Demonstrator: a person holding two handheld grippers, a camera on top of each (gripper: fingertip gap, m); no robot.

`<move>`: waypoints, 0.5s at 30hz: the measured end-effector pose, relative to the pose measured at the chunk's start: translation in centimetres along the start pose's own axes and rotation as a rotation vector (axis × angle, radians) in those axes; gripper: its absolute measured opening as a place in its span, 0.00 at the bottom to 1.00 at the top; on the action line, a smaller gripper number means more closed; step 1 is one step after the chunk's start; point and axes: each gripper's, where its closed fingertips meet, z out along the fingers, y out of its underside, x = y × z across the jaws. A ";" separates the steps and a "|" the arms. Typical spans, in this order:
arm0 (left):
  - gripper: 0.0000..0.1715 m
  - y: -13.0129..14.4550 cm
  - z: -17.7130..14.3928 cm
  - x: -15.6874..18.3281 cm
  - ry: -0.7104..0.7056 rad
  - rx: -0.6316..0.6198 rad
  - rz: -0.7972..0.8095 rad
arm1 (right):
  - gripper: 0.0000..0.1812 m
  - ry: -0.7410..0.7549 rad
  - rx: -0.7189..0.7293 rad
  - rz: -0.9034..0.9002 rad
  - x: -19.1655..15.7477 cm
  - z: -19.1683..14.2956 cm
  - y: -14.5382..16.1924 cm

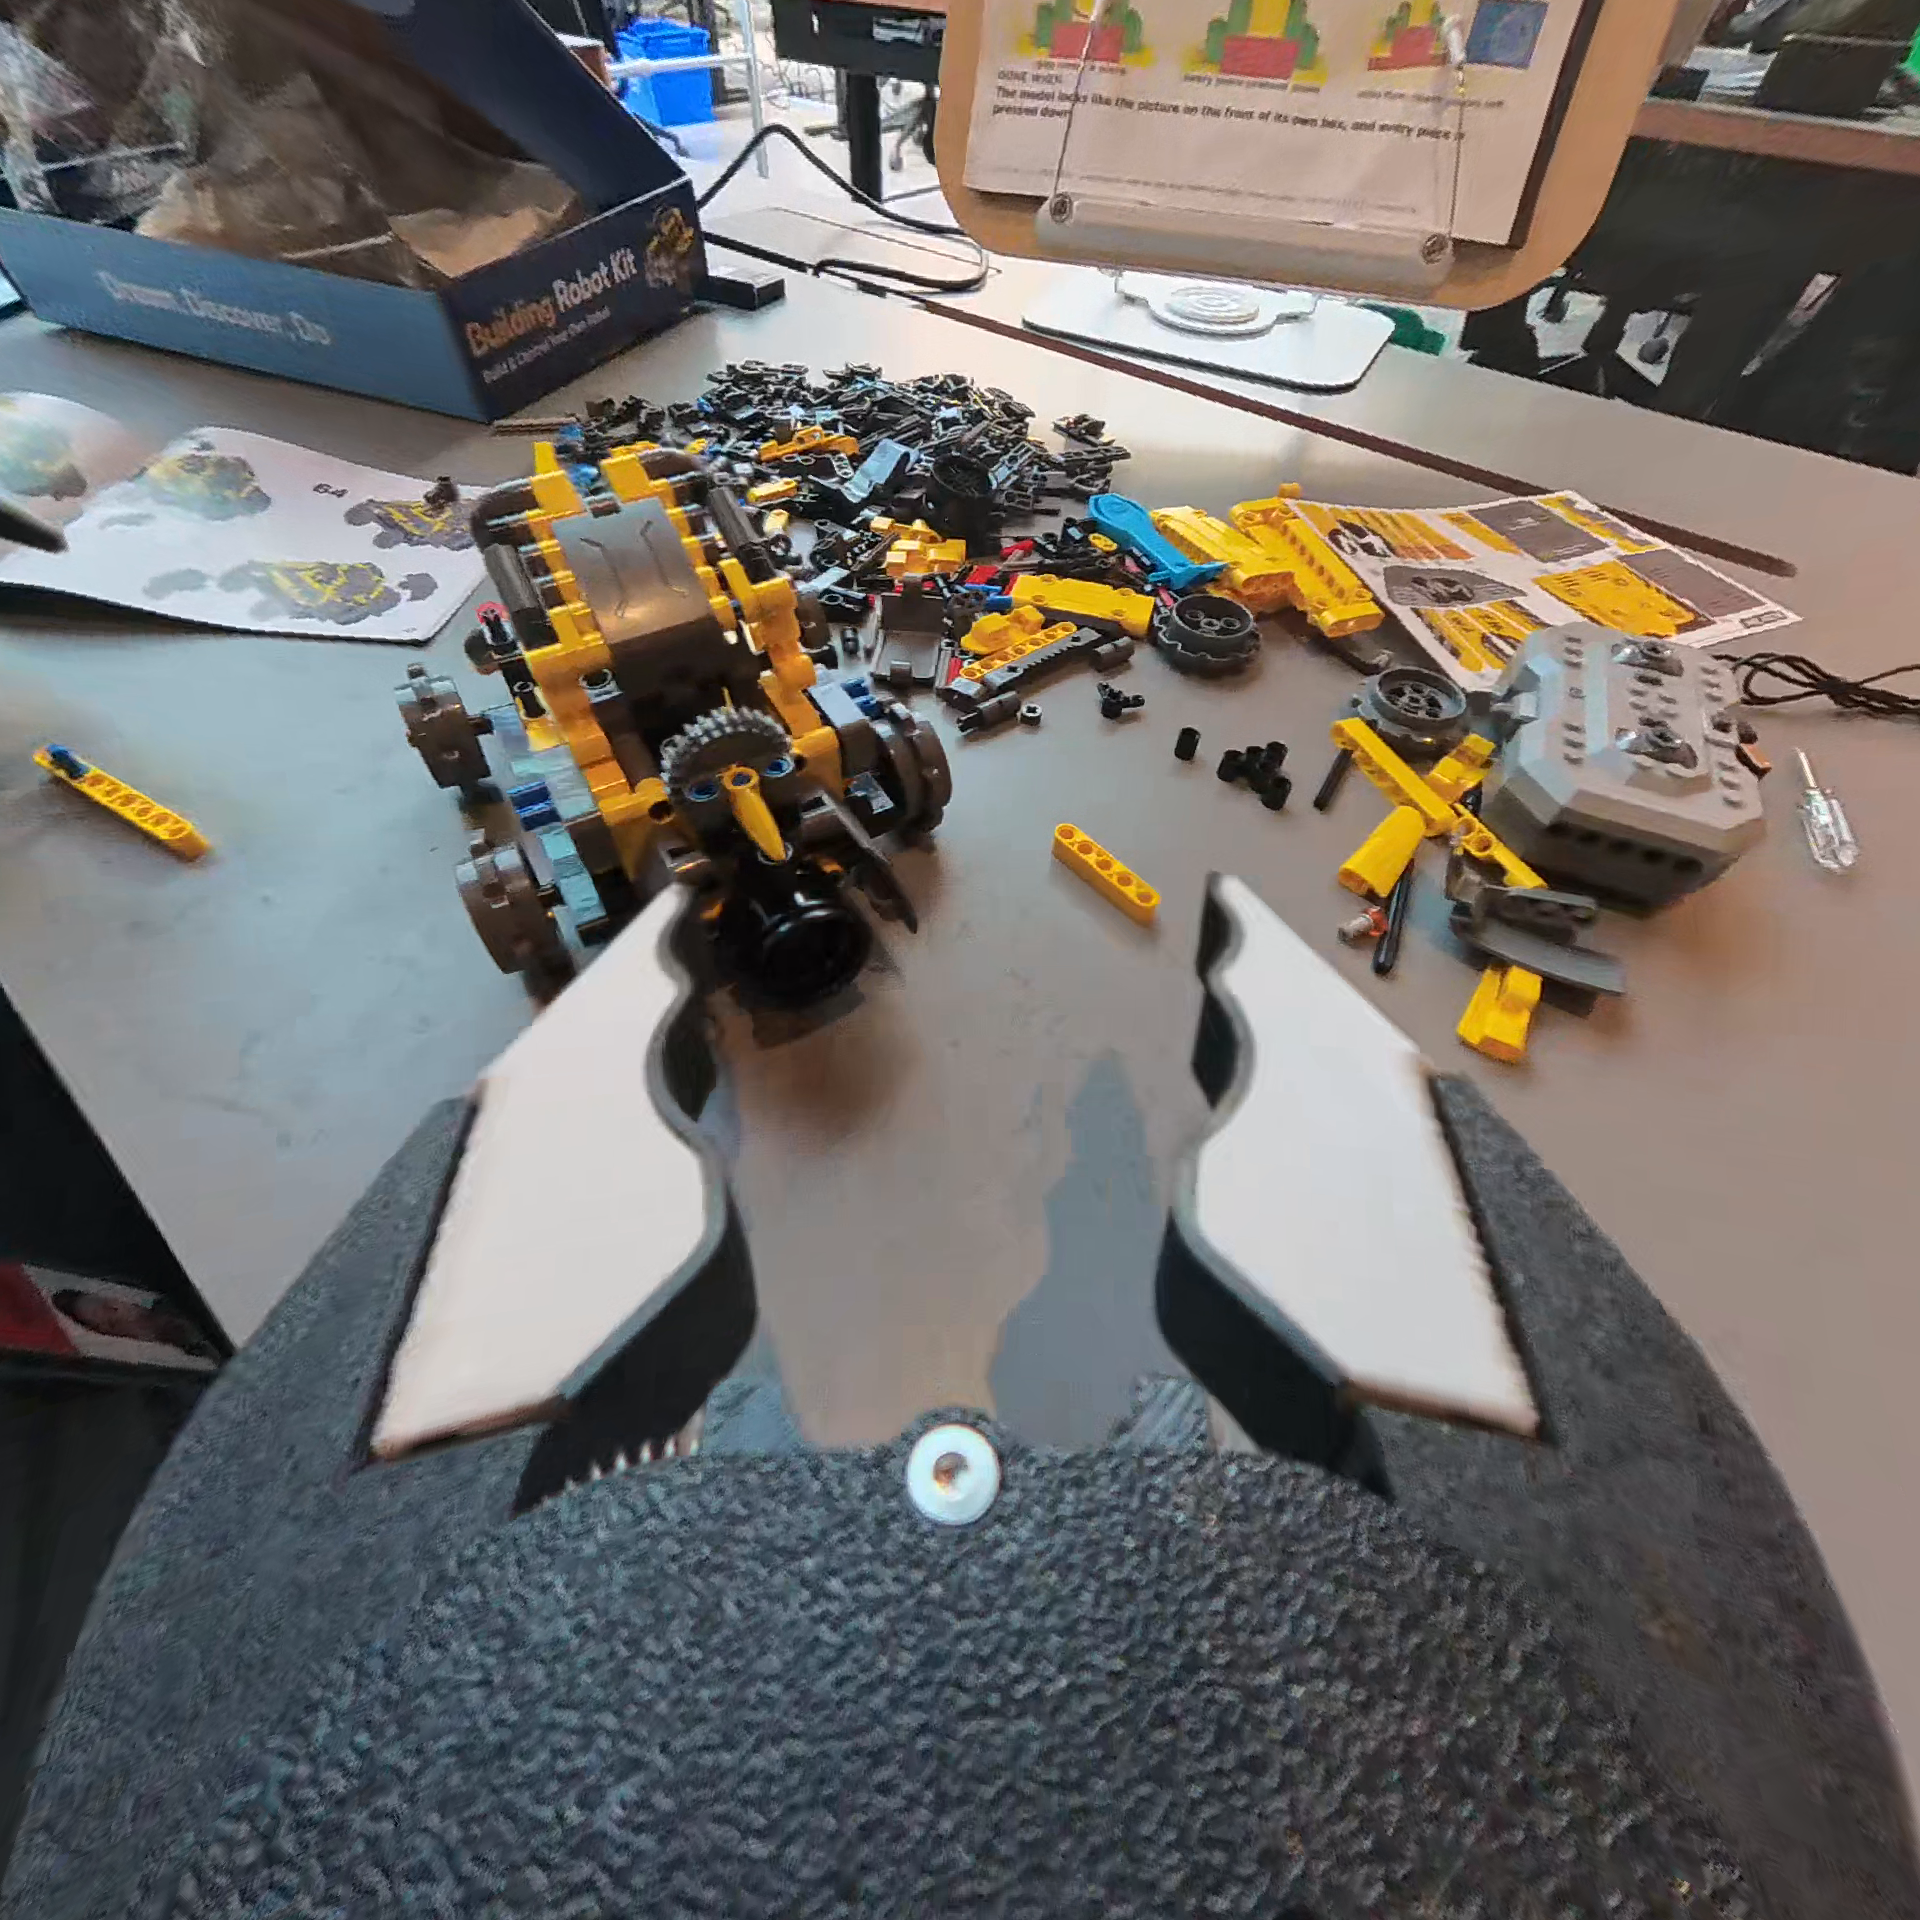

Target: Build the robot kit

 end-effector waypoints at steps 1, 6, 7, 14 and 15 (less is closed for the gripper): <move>0.23 0.2 0.1 0.0 0.001 -0.008 0.009 | 0.54 0.013 -0.008 0.009 0.3 0.2 0.1; 0.23 0.2 0.3 -0.2 0.011 -0.014 0.023 | 0.54 -0.029 -0.047 0.037 0.0 1.3 0.4; 0.23 0.0 0.4 -0.3 0.012 -0.007 0.018 | 0.46 -0.041 -0.050 0.038 -0.1 1.4 0.4; 0.22 -0.8 1.0 -1.2 -0.017 -0.012 0.004 | 0.09 -0.007 0.016 0.044 0.6 1.0 -0.5; 0.22 -0.8 1.0 -1.5 -0.024 -0.028 0.007 | 0.17 0.015 0.032 0.050 1.0 0.9 -0.7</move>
